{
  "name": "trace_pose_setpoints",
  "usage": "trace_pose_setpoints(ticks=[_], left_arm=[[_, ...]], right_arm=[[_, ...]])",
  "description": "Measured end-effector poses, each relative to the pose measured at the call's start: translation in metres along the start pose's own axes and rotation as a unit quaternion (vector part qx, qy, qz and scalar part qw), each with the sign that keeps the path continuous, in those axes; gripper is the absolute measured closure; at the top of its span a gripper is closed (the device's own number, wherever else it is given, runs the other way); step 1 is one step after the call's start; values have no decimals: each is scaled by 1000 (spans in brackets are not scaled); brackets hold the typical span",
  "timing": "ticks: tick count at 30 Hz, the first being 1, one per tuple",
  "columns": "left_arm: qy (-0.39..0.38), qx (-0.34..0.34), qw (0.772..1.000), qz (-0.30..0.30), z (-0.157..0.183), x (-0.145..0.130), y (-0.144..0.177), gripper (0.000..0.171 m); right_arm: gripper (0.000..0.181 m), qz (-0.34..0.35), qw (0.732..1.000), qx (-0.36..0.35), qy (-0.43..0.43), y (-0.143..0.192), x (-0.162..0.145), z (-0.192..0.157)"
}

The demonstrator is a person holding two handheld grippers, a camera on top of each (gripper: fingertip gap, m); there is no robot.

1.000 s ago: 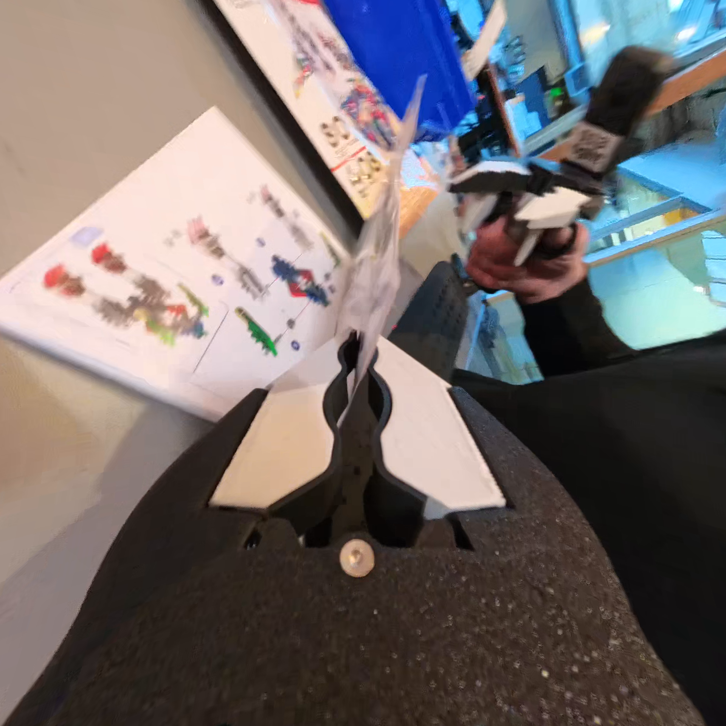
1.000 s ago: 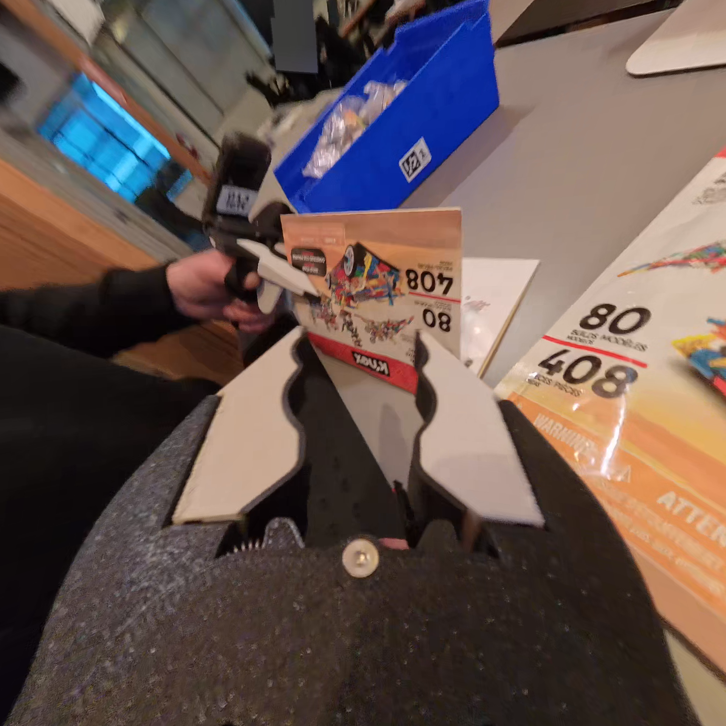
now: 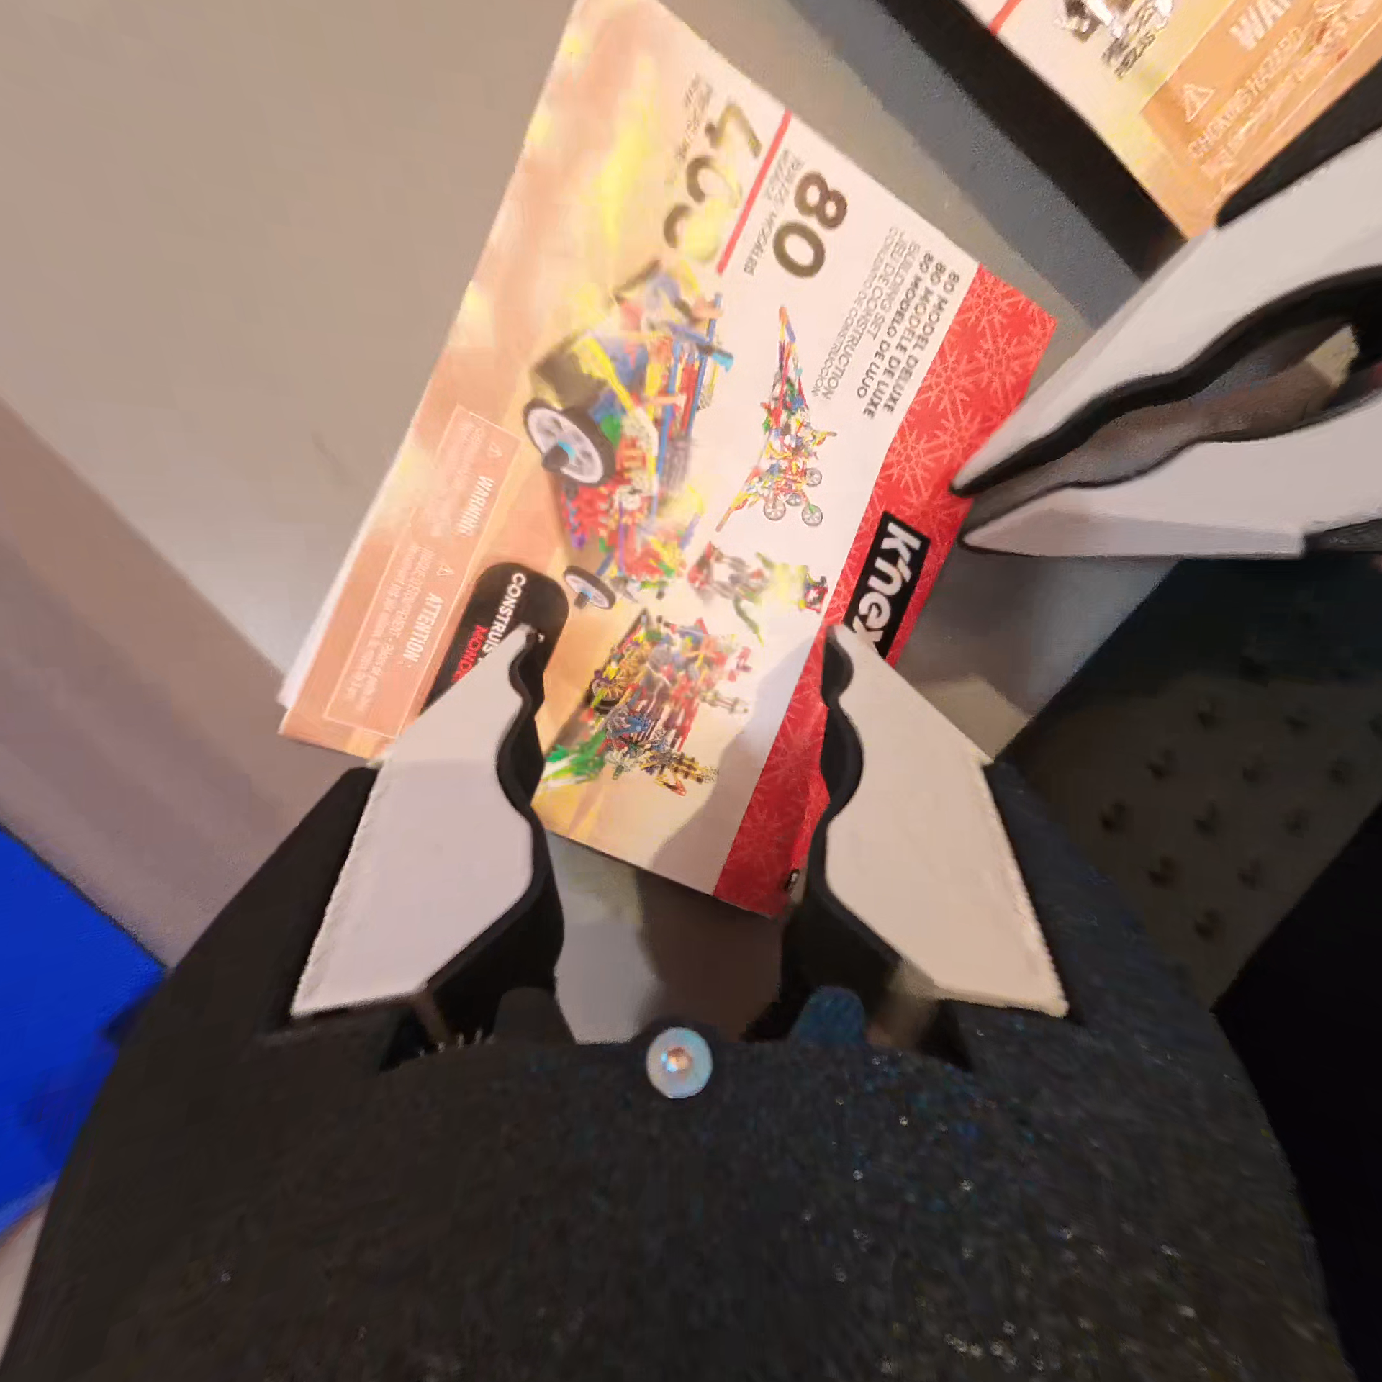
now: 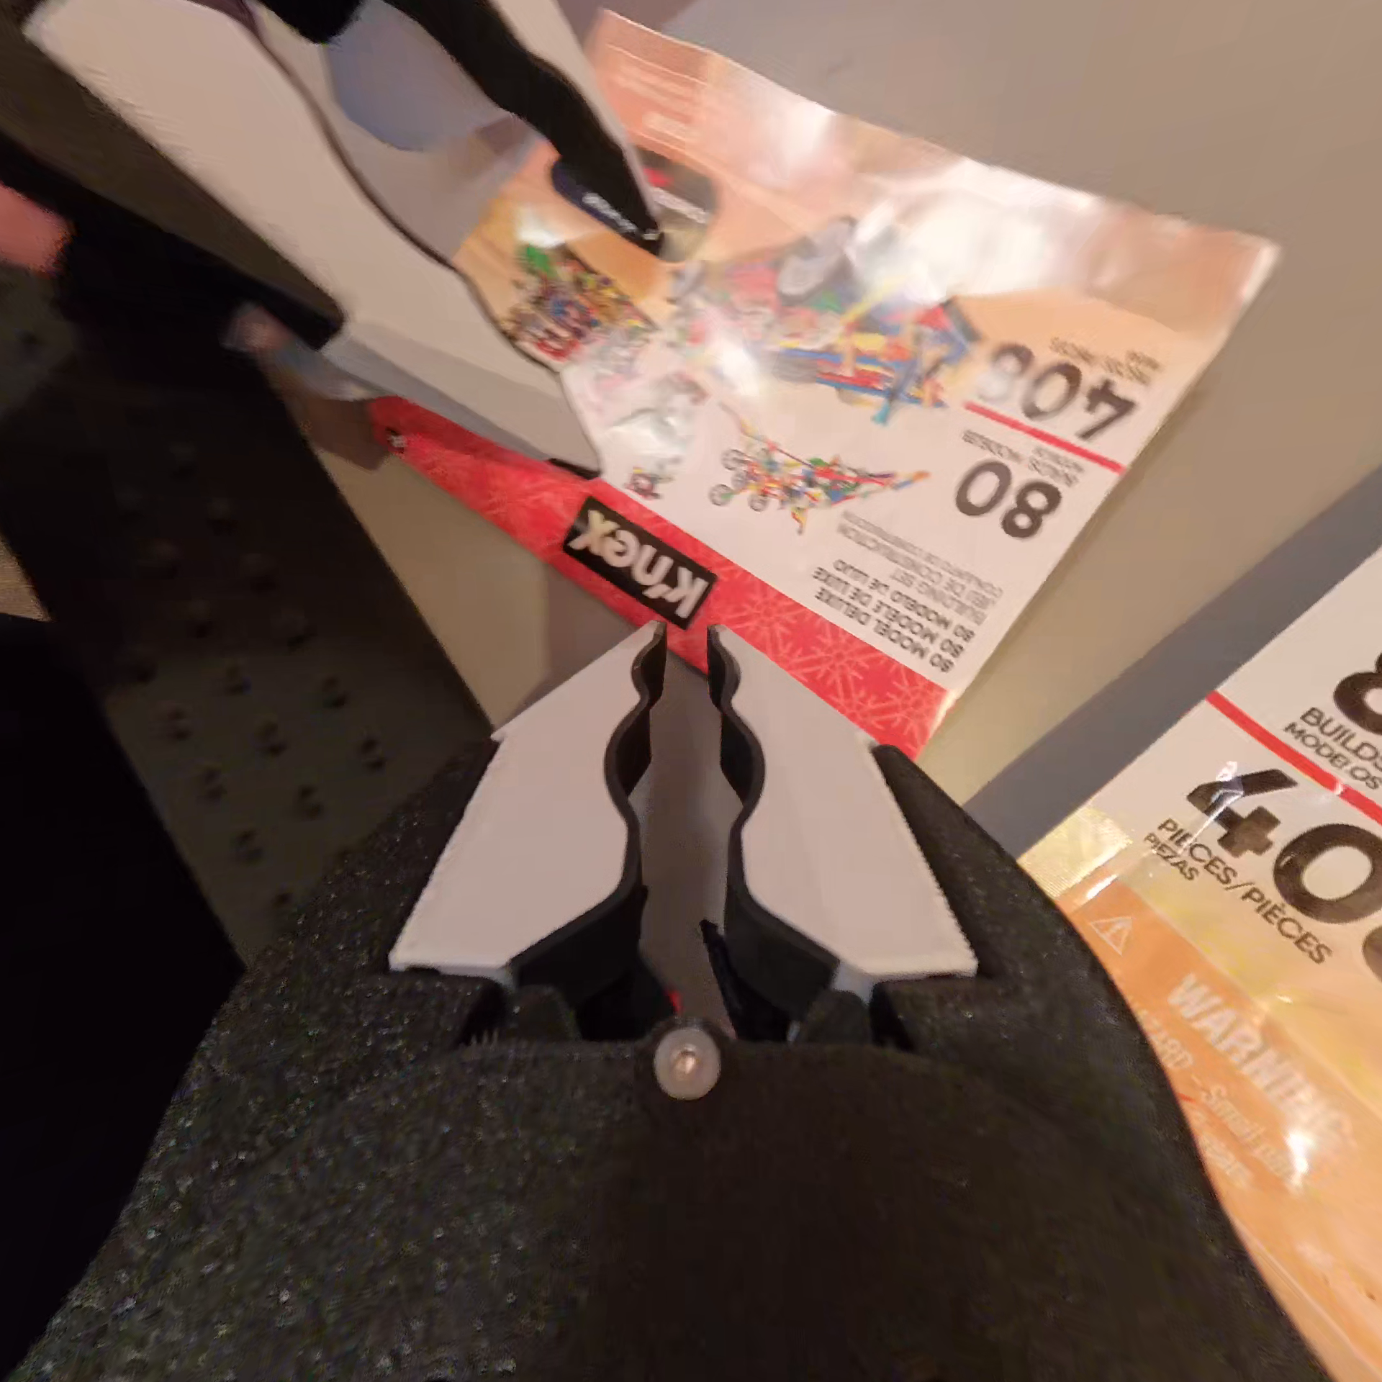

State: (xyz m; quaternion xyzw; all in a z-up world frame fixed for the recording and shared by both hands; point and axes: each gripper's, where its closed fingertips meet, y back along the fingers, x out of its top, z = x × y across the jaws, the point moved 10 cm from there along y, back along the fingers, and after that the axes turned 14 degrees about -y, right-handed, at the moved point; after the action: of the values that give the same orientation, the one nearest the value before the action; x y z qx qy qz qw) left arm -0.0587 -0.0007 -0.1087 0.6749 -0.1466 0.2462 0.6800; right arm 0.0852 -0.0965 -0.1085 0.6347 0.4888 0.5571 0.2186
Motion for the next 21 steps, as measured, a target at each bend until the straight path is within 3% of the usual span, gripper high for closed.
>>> trace_pose_setpoints(ticks=[7, 11, 14, 18, 21], left_arm=[[108, -44, 993, 13, 23, -3, 8, 72], [127, -103, 986, 25, 51, 1, 8, 63], [123, -201, 969, 69, 66, 10, 12, 80], [84, -147, 979, 113, 46, 13, 30, 91], [53, -131, 989, 42, 40, -1, 21, 86]], right_arm=[[177, 10, 998, -66, -13, -16, 23, 21], [178, 22, 995, -99, 4, -28, 48, 30], [176, 25, 998, -65, -6, -33, 61, 27], [163, 56, 996, -55, -31, -14, 61, 25], [151, 58, 996, -33, -66, 6, 39, 22]])
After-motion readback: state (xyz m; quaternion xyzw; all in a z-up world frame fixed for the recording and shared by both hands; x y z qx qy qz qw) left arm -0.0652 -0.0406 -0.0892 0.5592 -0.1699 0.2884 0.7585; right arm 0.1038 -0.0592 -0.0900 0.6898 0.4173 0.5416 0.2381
